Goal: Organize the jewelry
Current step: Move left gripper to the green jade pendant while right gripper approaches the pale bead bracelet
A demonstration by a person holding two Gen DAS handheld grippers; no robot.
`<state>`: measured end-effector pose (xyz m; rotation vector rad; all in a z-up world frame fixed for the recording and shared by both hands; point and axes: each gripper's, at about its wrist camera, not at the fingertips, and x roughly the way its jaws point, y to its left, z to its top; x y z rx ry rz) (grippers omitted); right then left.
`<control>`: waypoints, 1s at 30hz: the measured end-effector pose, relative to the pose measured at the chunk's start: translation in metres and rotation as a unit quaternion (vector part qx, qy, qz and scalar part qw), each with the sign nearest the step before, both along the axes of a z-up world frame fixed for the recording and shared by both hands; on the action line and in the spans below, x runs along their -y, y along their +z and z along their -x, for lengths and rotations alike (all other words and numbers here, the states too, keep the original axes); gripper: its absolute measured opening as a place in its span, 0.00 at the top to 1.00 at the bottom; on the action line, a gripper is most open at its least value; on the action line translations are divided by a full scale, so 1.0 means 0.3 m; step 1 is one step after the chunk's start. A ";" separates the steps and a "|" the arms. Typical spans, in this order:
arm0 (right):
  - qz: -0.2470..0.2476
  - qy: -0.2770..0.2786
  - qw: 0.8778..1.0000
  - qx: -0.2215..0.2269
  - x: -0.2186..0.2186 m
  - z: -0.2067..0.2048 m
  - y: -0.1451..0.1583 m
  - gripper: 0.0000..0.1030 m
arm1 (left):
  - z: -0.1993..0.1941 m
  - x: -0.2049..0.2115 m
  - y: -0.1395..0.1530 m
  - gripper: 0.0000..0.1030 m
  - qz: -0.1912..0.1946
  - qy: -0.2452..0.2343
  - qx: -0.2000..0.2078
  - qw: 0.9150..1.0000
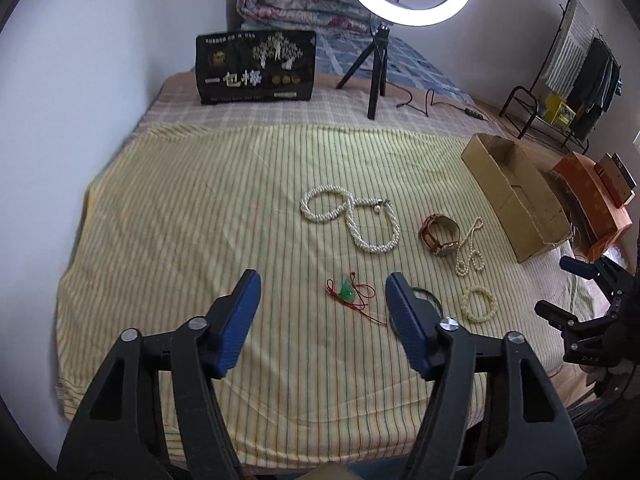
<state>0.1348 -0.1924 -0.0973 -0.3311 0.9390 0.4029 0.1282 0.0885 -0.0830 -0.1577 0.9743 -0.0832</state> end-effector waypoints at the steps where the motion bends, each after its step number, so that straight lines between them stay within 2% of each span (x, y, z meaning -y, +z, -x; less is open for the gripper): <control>1: -0.003 0.003 1.000 -0.013 -0.005 -0.013 -0.018 0.23 | -0.014 -0.001 -0.019 0.40 0.009 -0.003 -0.013 1.000; 4: -0.009 0.007 0.999 -0.045 -0.007 -0.047 -0.058 0.31 | -0.058 0.006 -0.082 0.41 0.036 -0.012 -0.052 0.998; 6: -0.009 0.010 0.998 -0.062 -0.006 -0.068 -0.084 0.32 | -0.084 0.016 -0.113 0.46 0.043 -0.018 -0.071 0.996; 7: -0.007 0.010 0.997 -0.072 -0.004 -0.081 -0.105 0.35 | -0.097 0.025 -0.128 0.46 0.041 -0.021 -0.077 0.996; 8: -0.007 0.009 0.997 -0.078 -0.001 -0.085 -0.116 0.43 | -0.111 0.035 -0.144 0.46 0.037 -0.024 -0.083 0.996; 10: -0.011 0.003 0.994 -0.107 0.012 -0.107 -0.158 0.50 | -0.137 0.052 -0.182 0.46 0.025 -0.031 -0.097 0.995; 13: -0.018 -0.002 0.990 -0.136 0.018 -0.122 -0.204 0.55 | -0.162 0.069 -0.227 0.46 0.012 -0.039 -0.114 0.993; 18: -0.019 0.008 0.988 -0.151 0.008 -0.119 -0.230 0.56 | -0.178 0.094 -0.284 0.46 -0.015 -0.059 -0.129 0.990; 25: -0.031 -0.002 0.986 -0.161 0.008 -0.157 -0.238 0.59 | -0.197 0.087 -0.336 0.47 -0.014 -0.058 -0.146 0.987; 30: -0.009 0.000 0.986 -0.166 -0.022 -0.184 -0.262 0.63 | -0.210 0.106 -0.362 0.51 -0.028 -0.064 -0.152 0.986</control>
